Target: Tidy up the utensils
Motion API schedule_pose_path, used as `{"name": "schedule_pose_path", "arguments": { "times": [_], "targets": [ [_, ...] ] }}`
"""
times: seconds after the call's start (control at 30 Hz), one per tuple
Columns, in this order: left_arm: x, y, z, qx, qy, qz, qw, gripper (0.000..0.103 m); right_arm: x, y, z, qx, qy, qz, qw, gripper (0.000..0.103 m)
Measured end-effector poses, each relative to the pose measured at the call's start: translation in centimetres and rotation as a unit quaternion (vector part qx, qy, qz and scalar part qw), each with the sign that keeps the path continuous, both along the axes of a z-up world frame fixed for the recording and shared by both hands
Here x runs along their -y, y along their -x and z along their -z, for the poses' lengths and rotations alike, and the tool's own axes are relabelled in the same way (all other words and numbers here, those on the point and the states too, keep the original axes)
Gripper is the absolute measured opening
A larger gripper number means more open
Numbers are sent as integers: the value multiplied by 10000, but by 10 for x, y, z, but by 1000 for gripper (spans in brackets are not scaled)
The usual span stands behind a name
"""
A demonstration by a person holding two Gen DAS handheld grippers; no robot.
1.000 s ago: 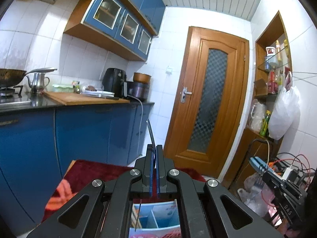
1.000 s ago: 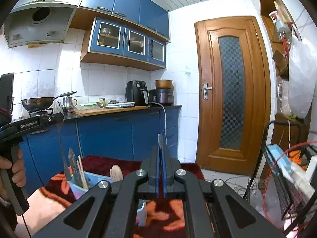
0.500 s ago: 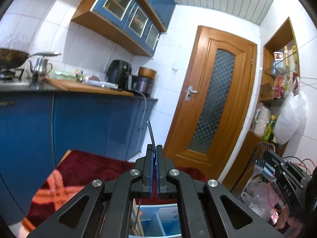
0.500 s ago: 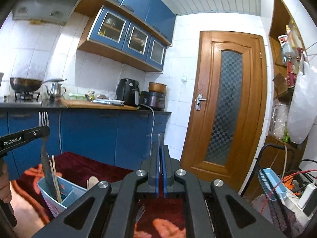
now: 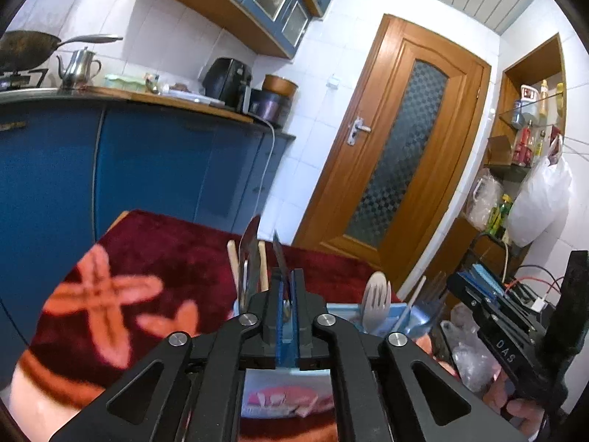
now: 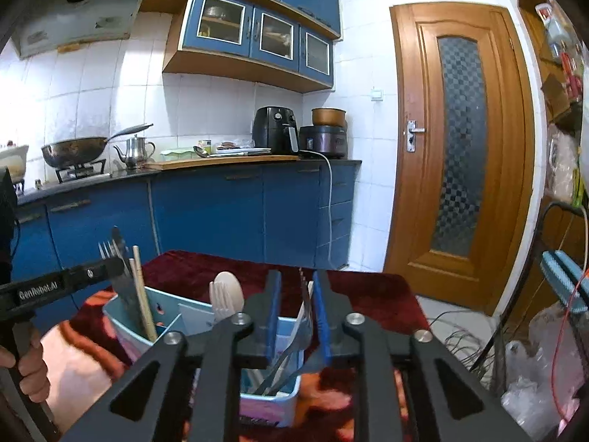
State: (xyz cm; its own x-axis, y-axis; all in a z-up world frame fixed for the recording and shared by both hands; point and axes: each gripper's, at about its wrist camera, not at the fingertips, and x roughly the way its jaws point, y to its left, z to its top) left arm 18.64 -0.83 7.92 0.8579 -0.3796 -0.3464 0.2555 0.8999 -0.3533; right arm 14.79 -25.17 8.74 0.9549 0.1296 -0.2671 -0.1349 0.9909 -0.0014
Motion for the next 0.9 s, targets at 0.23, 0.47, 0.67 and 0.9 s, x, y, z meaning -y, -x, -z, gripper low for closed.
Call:
{"name": "schedule_pose_path", "arguments": {
  "times": [0.23, 0.47, 0.67, 0.9],
  "targets": [
    [-1, 23, -7, 17, -155, 25, 9999, 29, 8, 31, -15, 208, -269, -72, 9994, 30],
    [0, 56, -18, 49, -477, -36, 9988, 35, 6, 71, -21, 221, -510, -243, 9982, 39],
    [1, 98, -22, 198, -827, -204, 9962, 49, -4, 110, -14, 190, -619, -459, 9968, 56],
    [-2, 141, -9, 259, -1015, -575, 9928, 71, -18, 145, 8, 137, -616, -524, 9966, 82]
  ]
}}
